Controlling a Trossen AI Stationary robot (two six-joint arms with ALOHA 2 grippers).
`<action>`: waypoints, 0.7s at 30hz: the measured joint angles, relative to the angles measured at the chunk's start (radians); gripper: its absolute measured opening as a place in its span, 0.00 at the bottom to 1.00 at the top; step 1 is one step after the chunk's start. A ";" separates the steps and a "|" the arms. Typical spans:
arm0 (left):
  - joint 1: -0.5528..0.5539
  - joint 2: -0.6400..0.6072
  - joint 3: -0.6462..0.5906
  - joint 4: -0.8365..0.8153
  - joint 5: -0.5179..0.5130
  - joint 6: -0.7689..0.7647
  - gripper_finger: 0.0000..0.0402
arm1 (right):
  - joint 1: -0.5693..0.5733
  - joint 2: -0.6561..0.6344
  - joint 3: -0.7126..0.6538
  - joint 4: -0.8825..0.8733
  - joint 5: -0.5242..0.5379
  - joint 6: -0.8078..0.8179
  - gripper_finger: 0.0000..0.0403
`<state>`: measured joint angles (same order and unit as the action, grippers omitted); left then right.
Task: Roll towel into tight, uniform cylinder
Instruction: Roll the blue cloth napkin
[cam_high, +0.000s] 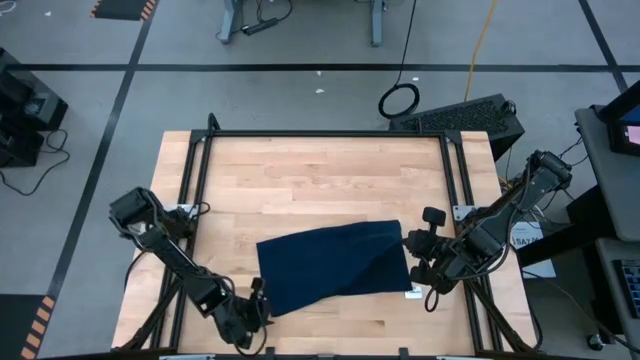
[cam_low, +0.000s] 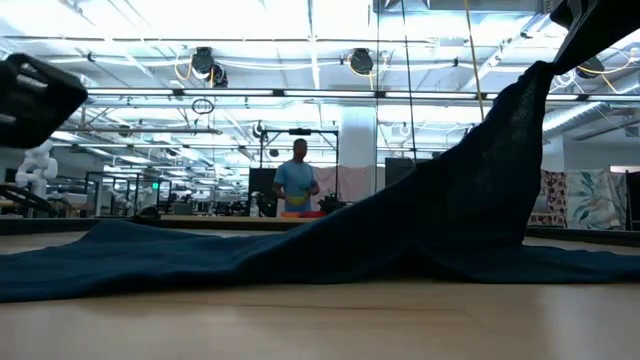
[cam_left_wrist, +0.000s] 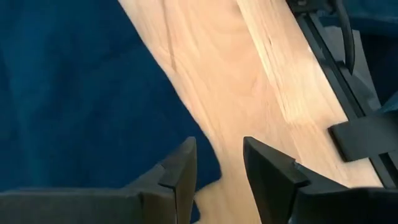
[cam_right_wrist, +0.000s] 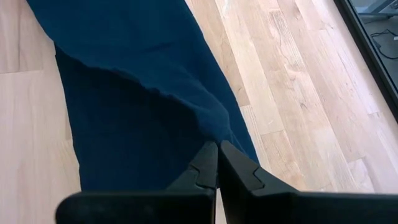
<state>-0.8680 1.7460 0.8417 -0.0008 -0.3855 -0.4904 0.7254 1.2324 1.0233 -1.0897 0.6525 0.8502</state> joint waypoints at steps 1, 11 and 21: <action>0.002 0.007 0.000 0.002 0.006 0.000 0.34 | 0.000 0.000 0.000 0.000 0.000 0.001 0.00; 0.014 0.061 0.000 0.021 0.076 0.024 0.33 | 0.000 0.000 0.000 0.000 0.000 0.002 0.00; 0.051 0.050 0.000 0.007 0.123 0.027 0.03 | 0.000 0.000 0.000 0.000 0.000 -0.006 0.00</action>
<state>-0.8170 1.7958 0.8417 0.0057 -0.2630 -0.4639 0.7254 1.2324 1.0233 -1.0897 0.6525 0.8444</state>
